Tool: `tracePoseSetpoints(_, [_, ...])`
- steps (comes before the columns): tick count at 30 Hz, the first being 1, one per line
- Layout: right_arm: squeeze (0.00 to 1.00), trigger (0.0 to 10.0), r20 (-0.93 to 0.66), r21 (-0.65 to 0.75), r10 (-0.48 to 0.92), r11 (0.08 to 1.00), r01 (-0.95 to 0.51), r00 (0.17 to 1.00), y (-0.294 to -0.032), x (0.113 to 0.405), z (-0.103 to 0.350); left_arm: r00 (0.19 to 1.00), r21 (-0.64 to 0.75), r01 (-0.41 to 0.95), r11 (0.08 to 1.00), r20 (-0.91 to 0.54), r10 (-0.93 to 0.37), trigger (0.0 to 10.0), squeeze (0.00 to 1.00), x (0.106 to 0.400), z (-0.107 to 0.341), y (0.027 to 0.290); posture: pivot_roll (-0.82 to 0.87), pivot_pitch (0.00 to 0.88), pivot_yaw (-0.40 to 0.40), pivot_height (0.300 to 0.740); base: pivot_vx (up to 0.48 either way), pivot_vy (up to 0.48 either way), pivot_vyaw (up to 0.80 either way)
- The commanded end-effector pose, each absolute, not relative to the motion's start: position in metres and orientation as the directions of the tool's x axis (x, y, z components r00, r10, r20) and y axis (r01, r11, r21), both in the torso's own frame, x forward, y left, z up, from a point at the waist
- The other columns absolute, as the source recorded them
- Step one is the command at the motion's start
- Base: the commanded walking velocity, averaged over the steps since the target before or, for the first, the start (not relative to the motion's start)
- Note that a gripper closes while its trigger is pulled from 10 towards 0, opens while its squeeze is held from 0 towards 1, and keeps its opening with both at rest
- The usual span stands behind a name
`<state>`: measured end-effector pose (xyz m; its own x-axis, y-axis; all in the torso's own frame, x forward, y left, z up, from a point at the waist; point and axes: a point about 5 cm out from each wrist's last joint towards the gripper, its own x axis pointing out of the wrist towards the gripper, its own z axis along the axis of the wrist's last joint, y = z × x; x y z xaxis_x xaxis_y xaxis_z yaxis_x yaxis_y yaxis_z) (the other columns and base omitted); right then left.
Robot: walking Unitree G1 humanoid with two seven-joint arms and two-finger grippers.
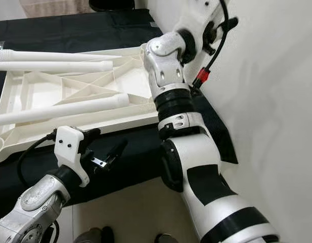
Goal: Building children table
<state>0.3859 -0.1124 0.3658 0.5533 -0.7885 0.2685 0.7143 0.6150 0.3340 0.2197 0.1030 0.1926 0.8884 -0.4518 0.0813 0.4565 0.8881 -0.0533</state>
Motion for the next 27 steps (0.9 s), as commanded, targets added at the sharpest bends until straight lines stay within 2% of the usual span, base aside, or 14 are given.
tracePoseSetpoints(1, [0.00, 10.0, 0.282, 0.330, -0.786, 0.618, 0.713, 0.551, -0.112, 0.386, 0.367, 0.891, -0.054, 0.453, 0.890, 0.074, -0.449, 10.0, 0.00, 0.219, 0.190, 0.103, 0.11, 0.181, -0.082, 0.740, 0.000, 0.000, 0.00])
tracePoseSetpoints(4, [0.00, 10.0, 0.249, 0.281, -0.765, 0.643, 0.712, 0.593, -0.113, 0.391, 0.354, 0.891, -0.053, 0.451, 0.891, 0.075, -0.447, 10.0, 0.00, 0.219, 0.190, 0.103, 0.11, 0.180, -0.081, 0.740, 0.000, 0.000, 0.00])
tracePoseSetpoints(7, [0.00, 10.0, 0.275, 0.279, -0.548, 0.832, 0.480, 0.790, -0.104, 0.401, 0.352, 0.895, -0.053, 0.443, 0.895, 0.080, -0.438, 10.0, 0.00, 0.222, 0.192, 0.104, 0.11, 0.176, -0.084, 0.740, 0.000, 0.000, 0.00])
tracePoseSetpoints(8, [0.00, 10.0, 0.275, 0.279, -0.548, 0.832, 0.480, 0.790, -0.104, 0.401, 0.352, 0.895, -0.053, 0.443, 0.895, 0.080, -0.438, 10.0, 0.00, 0.222, 0.192, 0.104, 0.11, 0.176, -0.084, 0.740, 0.000, 0.000, 0.00])
tracePoseSetpoints(10, [0.00, 10.0, 0.372, 0.303, -0.258, 0.942, 0.146, 0.891, -0.086, 0.401, 0.364, 0.897, -0.051, 0.439, 0.897, 0.088, -0.434, 10.0, 0.00, 0.224, 0.195, 0.106, 0.11, 0.174, -0.082, 0.740, 0.000, 0.000, 0.00])
tracePoseSetpoints(11, [0.00, 10.0, 0.445, 0.312, -0.100, 0.949, -0.049, 0.890, -0.078, 0.397, 0.372, 0.897, -0.050, 0.438, 0.897, 0.093, -0.433, 10.0, 0.00, 0.225, 0.197, 0.107, 0.11, 0.161, -0.080, 0.740, 0.000, 0.000, 0.00])
tracePoseSetpoints(12, [0.00, 10.0, 0.445, 0.312, -0.100, 0.949, -0.049, 0.890, -0.078, 0.397, 0.372, 0.897, -0.050, 0.438, 0.897, 0.093, -0.433, 10.0, 0.00, 0.225, 0.197, 0.107, 0.11, 0.161, -0.080, 0.740, 0.000, 0.000, 0.00])
tracePoseSetpoints(13, [0.00, 10.0, 0.481, 0.318, 0.022, 0.927, -0.198, 0.876, -0.073, 0.393, 0.376, 0.897, -0.047, 0.437, 0.898, 0.096, -0.431, 10.0, 0.00, 0.228, 0.198, 0.108, 0.11, 0.154, -0.078, 0.740, 0.000, 0.000, 0.00])
tracePoseSetpoints(15, [0.00, 10.0, 0.447, 0.301, 0.210, 0.880, -0.367, 0.870, -0.068, 0.394, 0.371, 0.896, -0.010, 0.434, 0.901, 0.103, -0.431, 10.0, 0.00, 0.233, 0.202, 0.110, 0.10, 0.144, -0.075, 0.740, 0.000, 0.000, 0.00])
tracePoseSetpoints(18, [0.00, 10.0, 0.373, 0.194, 0.424, 0.835, -0.516, 0.826, -0.067, 0.393, 0.354, 0.896, 0.043, 0.426, 0.903, 0.117, -0.428, 10.0, 0.00, 0.242, 0.210, 0.113, 0.10, 0.130, -0.072, 0.740, 0.000, 0.000, 0.00])
tracePoseSetpoints(20, [0.00, 10.0, 0.355, 0.164, 0.471, 0.819, -0.550, 0.808, -0.067, 0.392, 0.349, 0.896, 0.053, 0.423, 0.905, 0.121, -0.426, 10.0, 0.00, 0.244, 0.212, 0.114, 0.10, 0.130, -0.072, 0.740, 0.000, 0.000, 0.00])
tracePoseSetpoints(22, [0.00, 10.0, 0.310, 0.088, 0.580, 0.771, -0.630, 0.753, -0.069, 0.387, 0.336, 0.900, 0.076, 0.413, 0.908, 0.121, -0.419, 10.0, 0.00, 0.250, 0.216, 0.118, 0.10, 0.118, -0.068, 0.740, 0.000, 0.000, 0.00])
tracePoseSetpoints(24, [0.00, 10.0, 0.259, 0.035, 0.706, 0.675, -0.737, 0.659, -0.071, 0.378, 0.322, 0.901, 0.109, 0.405, 0.908, 0.118, -0.417, 10.0, 0.00, 0.255, 0.223, 0.122, 0.10, 0.112, -0.062, 0.740, 0.000, 0.000, 0.00])
tracePoseSetpoints(27, [0.00, 10.0, 0.231, 0.004, 0.774, 0.605, -0.796, 0.589, -0.073, 0.369, 0.313, 0.899, 0.126, 0.407, 0.905, 0.122, -0.421, 10.0, 0.00, 0.259, 0.228, 0.124, 0.10, 0.109, -0.059, 0.740, 0.000, 0.000, 0.00])
